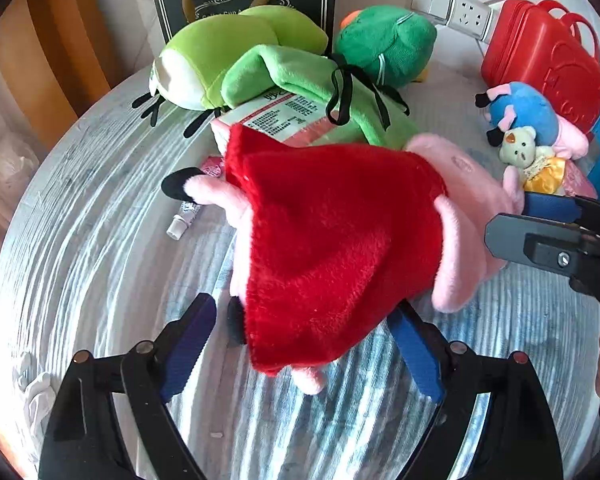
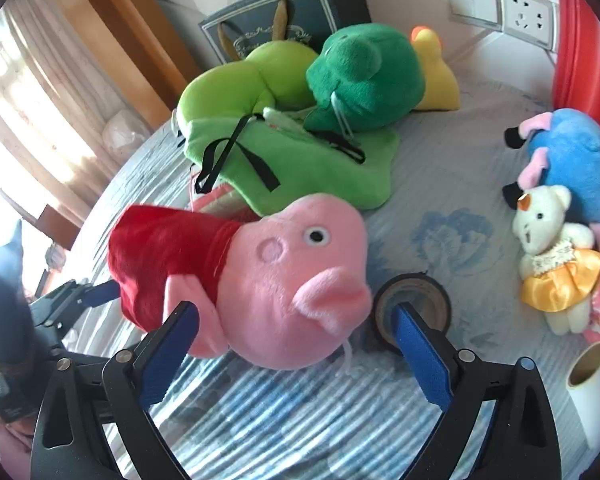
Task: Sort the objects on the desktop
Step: 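Close the right tool on the pink pig's body and lift it, then carry the pig with the right tool into the blue crate and release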
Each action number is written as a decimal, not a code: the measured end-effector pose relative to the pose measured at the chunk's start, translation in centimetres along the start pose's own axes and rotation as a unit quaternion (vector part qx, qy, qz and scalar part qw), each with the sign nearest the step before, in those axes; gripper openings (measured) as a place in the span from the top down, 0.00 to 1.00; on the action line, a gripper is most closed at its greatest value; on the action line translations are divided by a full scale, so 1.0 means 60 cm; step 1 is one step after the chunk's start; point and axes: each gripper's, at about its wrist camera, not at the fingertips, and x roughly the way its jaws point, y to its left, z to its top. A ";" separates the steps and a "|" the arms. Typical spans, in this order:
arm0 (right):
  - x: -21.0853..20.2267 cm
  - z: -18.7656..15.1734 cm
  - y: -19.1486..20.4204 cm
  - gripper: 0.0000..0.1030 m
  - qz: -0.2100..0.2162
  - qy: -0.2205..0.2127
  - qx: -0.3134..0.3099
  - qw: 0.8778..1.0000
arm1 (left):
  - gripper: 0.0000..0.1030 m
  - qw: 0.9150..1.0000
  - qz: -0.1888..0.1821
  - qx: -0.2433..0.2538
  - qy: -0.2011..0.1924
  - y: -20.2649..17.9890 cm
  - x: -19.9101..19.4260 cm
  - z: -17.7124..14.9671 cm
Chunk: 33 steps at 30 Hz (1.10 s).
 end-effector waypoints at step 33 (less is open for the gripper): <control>-0.339 -0.065 0.095 0.20 -0.070 -0.183 -0.002 0.981 | 0.32 0.975 -0.062 0.109 -0.186 -0.117 -0.320 -0.006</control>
